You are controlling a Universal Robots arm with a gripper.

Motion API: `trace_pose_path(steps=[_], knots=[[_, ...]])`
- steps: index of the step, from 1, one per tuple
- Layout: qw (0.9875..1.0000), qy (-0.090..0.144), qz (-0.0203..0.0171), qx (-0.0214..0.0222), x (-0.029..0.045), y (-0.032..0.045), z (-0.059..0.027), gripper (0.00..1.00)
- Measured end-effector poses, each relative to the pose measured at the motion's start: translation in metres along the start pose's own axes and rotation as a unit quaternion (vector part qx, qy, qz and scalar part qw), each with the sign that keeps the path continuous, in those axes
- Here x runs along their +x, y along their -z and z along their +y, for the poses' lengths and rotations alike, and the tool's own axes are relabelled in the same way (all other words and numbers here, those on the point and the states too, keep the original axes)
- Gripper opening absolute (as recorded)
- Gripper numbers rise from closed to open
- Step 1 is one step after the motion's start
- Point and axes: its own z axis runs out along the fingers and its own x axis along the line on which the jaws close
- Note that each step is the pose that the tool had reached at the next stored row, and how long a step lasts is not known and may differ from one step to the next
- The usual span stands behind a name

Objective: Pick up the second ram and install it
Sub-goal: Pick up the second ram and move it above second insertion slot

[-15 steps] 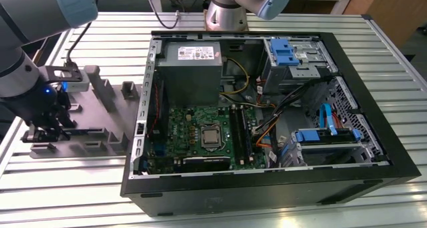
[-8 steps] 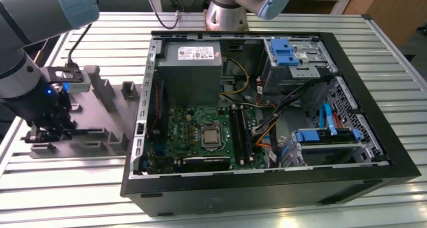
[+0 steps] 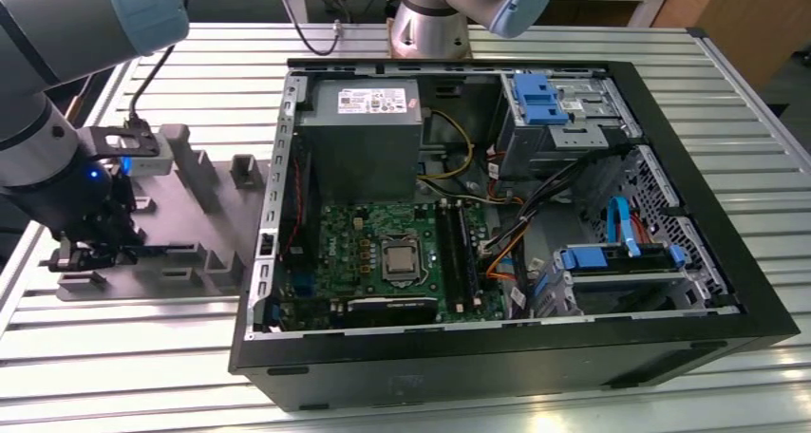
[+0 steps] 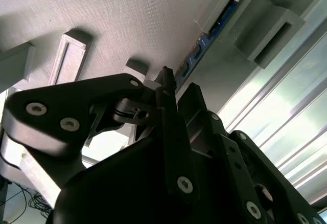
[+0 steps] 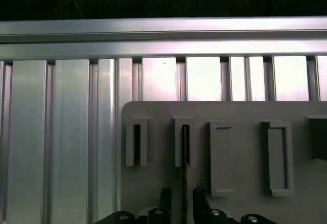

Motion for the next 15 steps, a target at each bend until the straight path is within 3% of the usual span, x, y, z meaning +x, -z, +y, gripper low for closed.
trace_pose_path(steps=[12, 15], knots=[[1.0, 0.0, 0.0, -0.0001, 0.0, -0.0011, 0.0, 0.31], [1.0, 0.0, 0.0, -0.0001, 0.0, -0.0017, 0.0, 0.22]])
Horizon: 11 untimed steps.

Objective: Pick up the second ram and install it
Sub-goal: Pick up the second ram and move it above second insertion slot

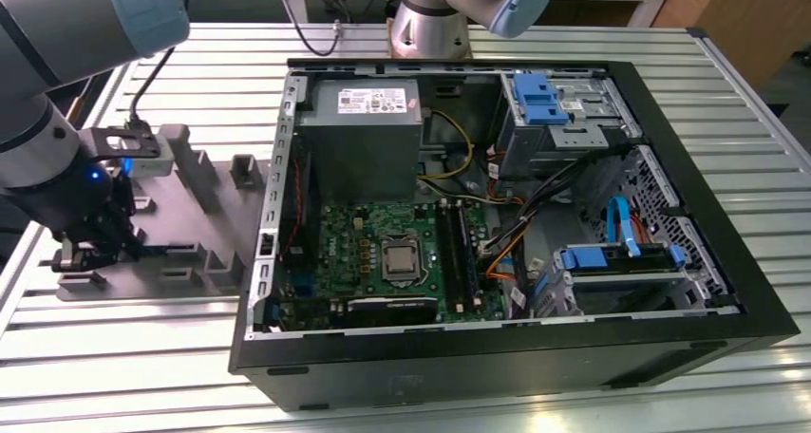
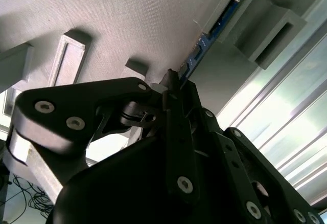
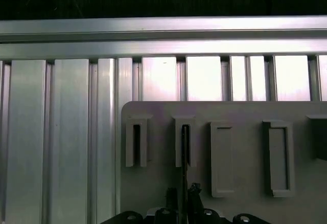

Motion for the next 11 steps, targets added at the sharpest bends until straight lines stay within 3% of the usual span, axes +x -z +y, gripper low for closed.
trace_pose_path(steps=[11], knots=[[1.0, 0.0, -0.0001, 0.0001, -0.0025, -0.0016, 0.0, 0.22]])
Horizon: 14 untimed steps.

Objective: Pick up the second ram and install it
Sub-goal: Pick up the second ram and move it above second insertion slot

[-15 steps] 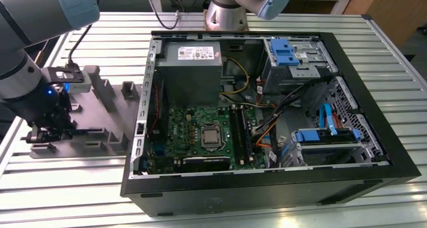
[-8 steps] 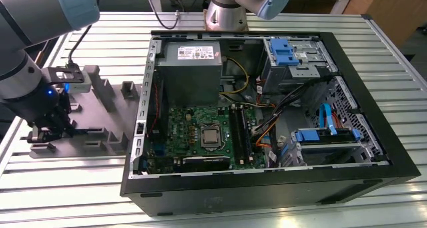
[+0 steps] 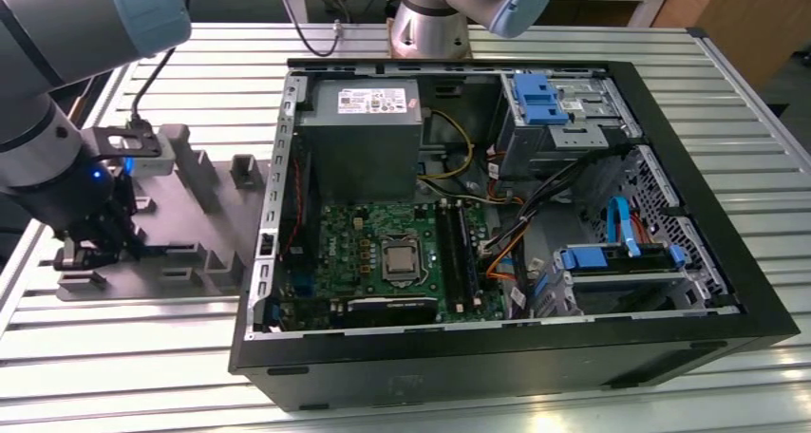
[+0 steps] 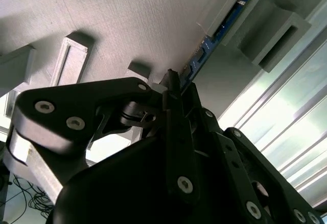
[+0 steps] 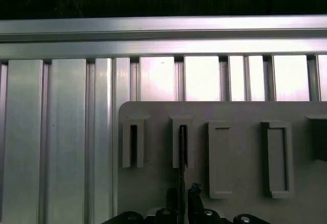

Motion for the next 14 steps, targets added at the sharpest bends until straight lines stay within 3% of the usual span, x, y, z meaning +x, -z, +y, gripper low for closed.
trace_pose_path(steps=[9, 10, 14], knots=[[1.0, 0.0, 0.0002, -0.0002, -0.0003, -0.0012, 0.0, 0.21], [1.0, 0.0, 0.0001, -0.0002, -0.0003, -0.0013, 0.0, 0.14], [1.0, 0.0, 0.0002, -0.0002, -0.0002, -0.0018, 0.0, 0.14]])
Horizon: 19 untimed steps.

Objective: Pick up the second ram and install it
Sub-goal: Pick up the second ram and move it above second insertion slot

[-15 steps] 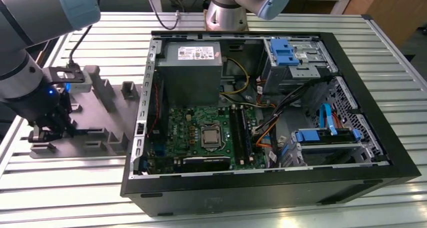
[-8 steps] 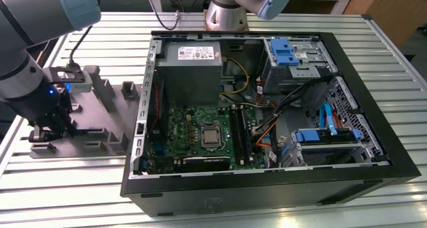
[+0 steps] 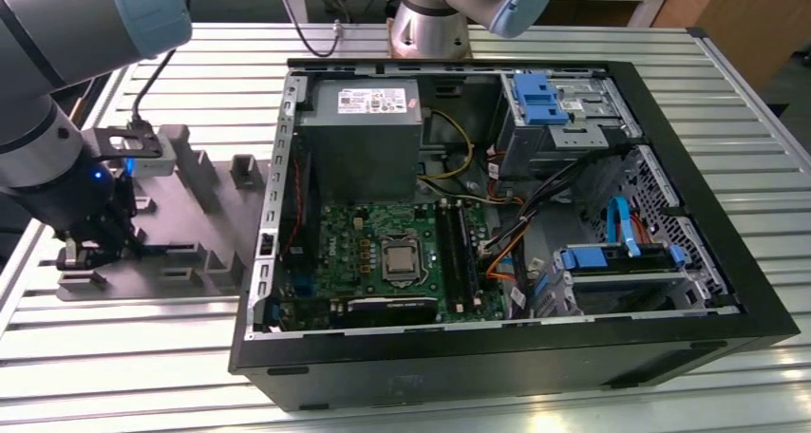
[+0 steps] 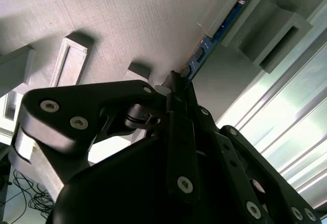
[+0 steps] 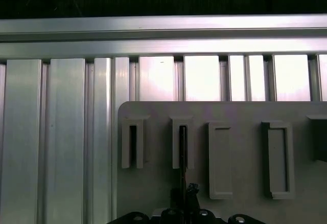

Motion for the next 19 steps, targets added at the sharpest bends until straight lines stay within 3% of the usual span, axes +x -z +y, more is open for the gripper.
trace_pose_path(steps=[12, 19], knots=[[1.0, 0.0, 0.0003, 0.0002, -0.0001, 0.0003, 0.0, 0.14], [1.0, 0.0, 0.0005, 0.0001, -0.0004, 0.0131, 0.0004, 0.14]])
